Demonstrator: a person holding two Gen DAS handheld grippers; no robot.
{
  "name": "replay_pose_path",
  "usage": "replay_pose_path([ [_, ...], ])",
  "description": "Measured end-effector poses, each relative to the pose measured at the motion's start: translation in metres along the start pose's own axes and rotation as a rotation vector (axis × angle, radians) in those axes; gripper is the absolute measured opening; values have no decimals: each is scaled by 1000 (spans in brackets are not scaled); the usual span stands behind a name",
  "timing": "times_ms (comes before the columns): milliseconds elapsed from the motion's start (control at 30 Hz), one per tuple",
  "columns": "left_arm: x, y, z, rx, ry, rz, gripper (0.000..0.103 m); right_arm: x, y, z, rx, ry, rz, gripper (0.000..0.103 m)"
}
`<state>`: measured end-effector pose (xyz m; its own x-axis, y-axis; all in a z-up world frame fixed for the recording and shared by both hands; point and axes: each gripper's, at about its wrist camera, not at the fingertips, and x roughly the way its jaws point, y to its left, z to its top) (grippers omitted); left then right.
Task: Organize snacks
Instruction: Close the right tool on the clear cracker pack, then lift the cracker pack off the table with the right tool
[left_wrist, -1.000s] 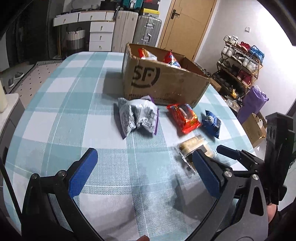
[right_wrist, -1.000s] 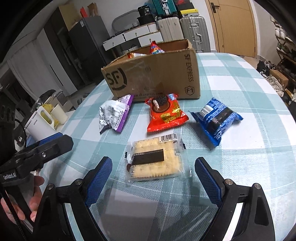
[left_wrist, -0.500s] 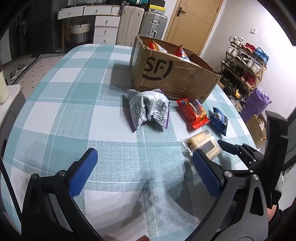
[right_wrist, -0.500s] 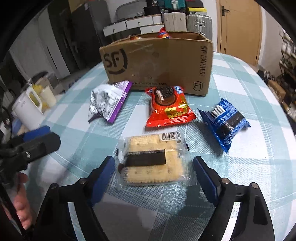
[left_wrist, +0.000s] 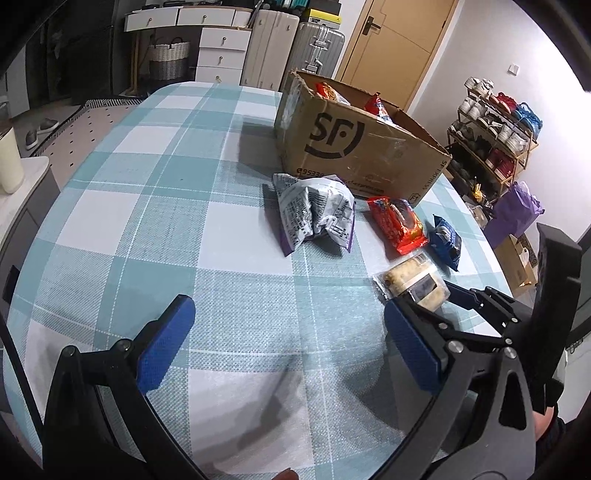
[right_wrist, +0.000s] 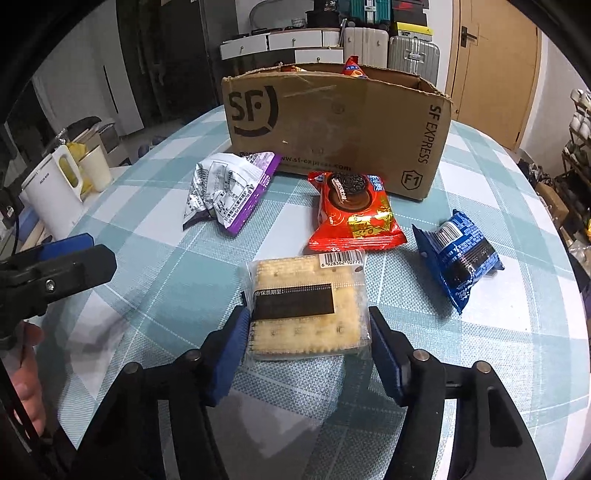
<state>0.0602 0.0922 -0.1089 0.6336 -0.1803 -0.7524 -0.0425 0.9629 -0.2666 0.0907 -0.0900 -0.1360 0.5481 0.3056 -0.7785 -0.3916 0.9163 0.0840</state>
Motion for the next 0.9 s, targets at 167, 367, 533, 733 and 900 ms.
replay_pose_path([
  [167,-1,3,0,-8,2,3,102,-3,-5,-1,25,-2,19,61],
  [367,0,4,0,-8,6,5,102,-9,-10,-3,49,-20,43,60],
  [533,4,2,1,-2,14,14,102,-16,-19,-4,95,-41,82,60],
  [733,11,-3,4,14,26,24,102,-23,-35,-6,175,-63,160,60],
  [900,20,-8,13,20,36,29,102,-27,-48,-8,225,-75,219,52],
])
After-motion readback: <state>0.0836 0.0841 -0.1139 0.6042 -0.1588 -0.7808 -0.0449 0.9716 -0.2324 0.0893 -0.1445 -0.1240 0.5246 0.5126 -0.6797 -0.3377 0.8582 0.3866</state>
